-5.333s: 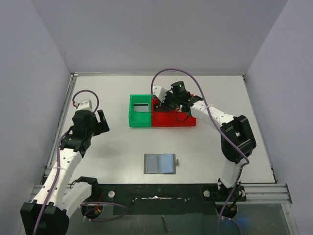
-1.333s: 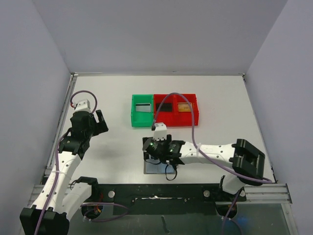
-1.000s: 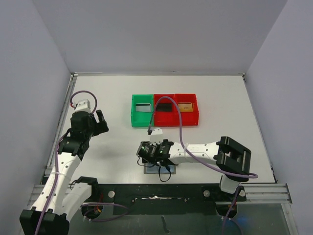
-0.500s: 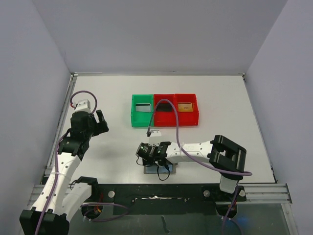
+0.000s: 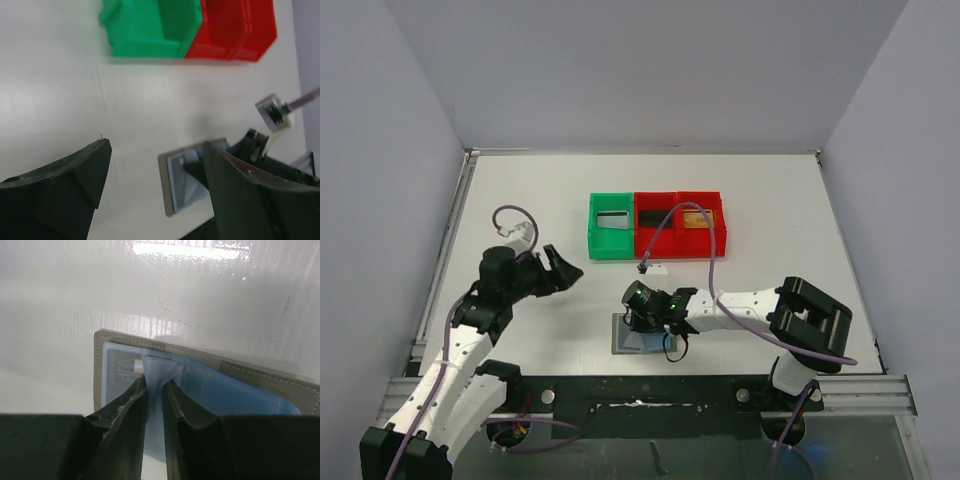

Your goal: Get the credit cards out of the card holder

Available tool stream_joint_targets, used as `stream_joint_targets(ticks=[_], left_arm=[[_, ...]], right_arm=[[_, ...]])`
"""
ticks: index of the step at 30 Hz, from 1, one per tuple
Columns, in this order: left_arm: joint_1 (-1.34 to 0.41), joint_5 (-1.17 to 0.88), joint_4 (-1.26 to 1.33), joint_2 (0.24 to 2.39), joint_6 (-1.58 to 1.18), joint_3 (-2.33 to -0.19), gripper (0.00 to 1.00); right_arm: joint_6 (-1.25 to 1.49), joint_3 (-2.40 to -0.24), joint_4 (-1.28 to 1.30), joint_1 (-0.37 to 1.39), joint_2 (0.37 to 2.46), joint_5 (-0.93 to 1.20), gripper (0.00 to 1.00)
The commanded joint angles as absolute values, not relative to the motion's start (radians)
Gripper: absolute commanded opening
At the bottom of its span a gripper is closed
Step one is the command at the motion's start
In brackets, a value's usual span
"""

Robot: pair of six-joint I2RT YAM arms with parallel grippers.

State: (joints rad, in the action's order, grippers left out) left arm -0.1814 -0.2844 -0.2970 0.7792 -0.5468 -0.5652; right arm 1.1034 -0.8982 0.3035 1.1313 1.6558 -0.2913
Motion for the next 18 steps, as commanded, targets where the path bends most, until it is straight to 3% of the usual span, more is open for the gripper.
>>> stream_joint_targets(ticks=[1,10,13,18], left_arm=[[-0.364,-0.395,-0.088,0.727,-0.769,-0.452,0.73],[-0.829,-0.099,0.112,0.789,-0.964,-0.352,0.65],[-0.881,-0.127,0.240,0.868,-0.999,-0.333,0.65],[-0.891,-0.096,0.236,0.956,-1.016,-0.325,0.62]], right_arm=[[1.122,-0.787,0.089,1.092,1.607,-0.174,0.19],[1.171,-0.637,-0.154,1.032,1.537,-0.072,0.19],[1.189,-0.607,-0.200,1.019,1.522,-0.069,0.19],[1.206,-0.588,-0.246,1.008,1.526,-0.057,0.19]])
